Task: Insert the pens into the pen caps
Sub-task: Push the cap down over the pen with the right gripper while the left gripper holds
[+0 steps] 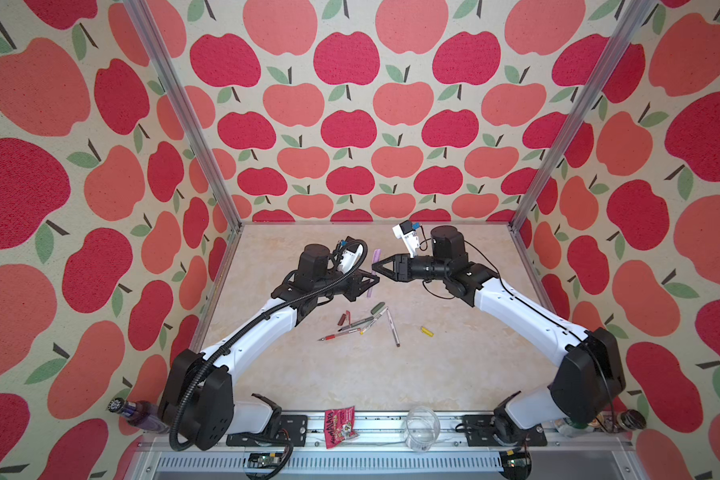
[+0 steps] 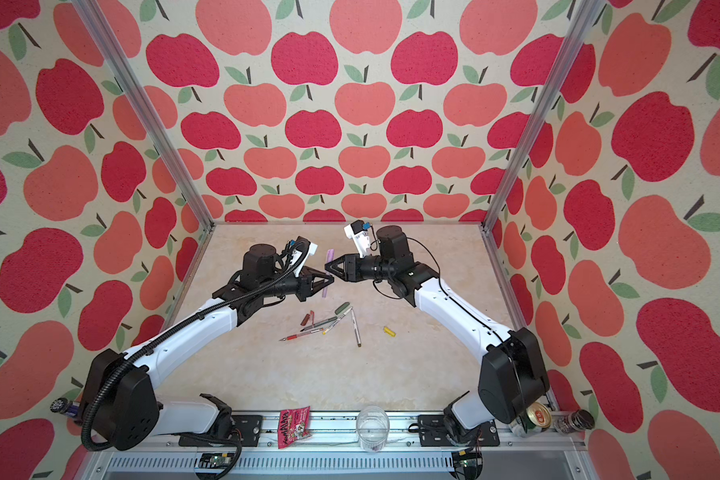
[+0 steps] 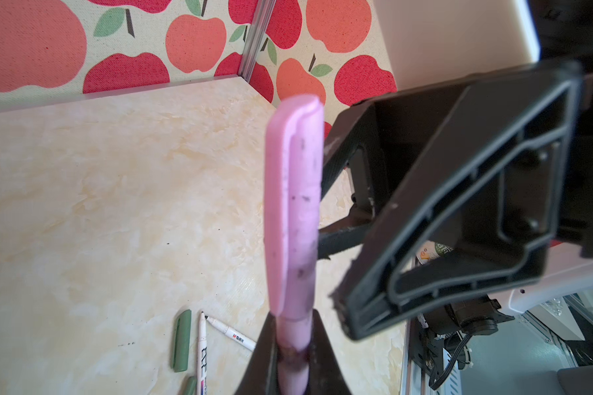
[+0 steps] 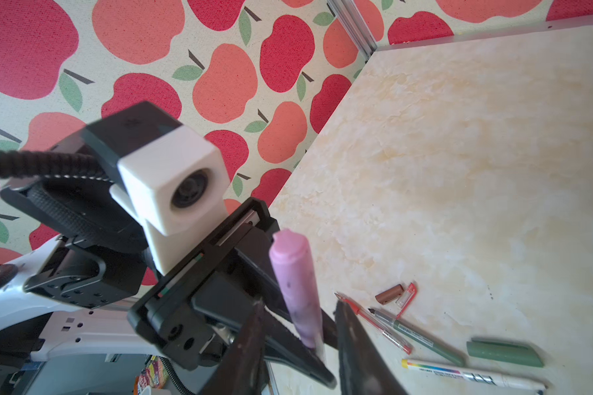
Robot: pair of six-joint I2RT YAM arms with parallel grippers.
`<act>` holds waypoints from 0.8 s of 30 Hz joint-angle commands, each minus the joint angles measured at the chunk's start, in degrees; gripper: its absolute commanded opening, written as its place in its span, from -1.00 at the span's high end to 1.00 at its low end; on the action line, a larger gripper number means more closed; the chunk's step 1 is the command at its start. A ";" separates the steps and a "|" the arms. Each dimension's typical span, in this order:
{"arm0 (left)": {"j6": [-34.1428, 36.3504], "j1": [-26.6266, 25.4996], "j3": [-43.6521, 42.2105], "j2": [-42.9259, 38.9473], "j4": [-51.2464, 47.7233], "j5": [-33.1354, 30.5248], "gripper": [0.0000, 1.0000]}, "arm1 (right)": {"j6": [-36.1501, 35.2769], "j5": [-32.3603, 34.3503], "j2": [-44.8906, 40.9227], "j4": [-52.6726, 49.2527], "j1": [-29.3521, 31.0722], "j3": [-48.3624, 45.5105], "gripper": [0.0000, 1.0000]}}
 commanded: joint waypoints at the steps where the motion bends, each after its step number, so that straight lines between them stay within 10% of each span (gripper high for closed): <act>1: -2.01 -1.36 -2.53 -1.43 4.08 -1.93 1.00 | -1.21 0.39 -3.26 -3.83 -0.82 0.73 0.12; 12: -5.19 -4.91 -0.50 0.85 7.77 -2.63 1.00 | -1.57 2.13 -4.54 -4.09 -0.83 -3.06 0.06; 24: -9.64 -5.28 0.94 2.99 10.83 -0.31 1.00 | -1.64 2.41 -5.25 -2.90 -0.69 -4.39 0.56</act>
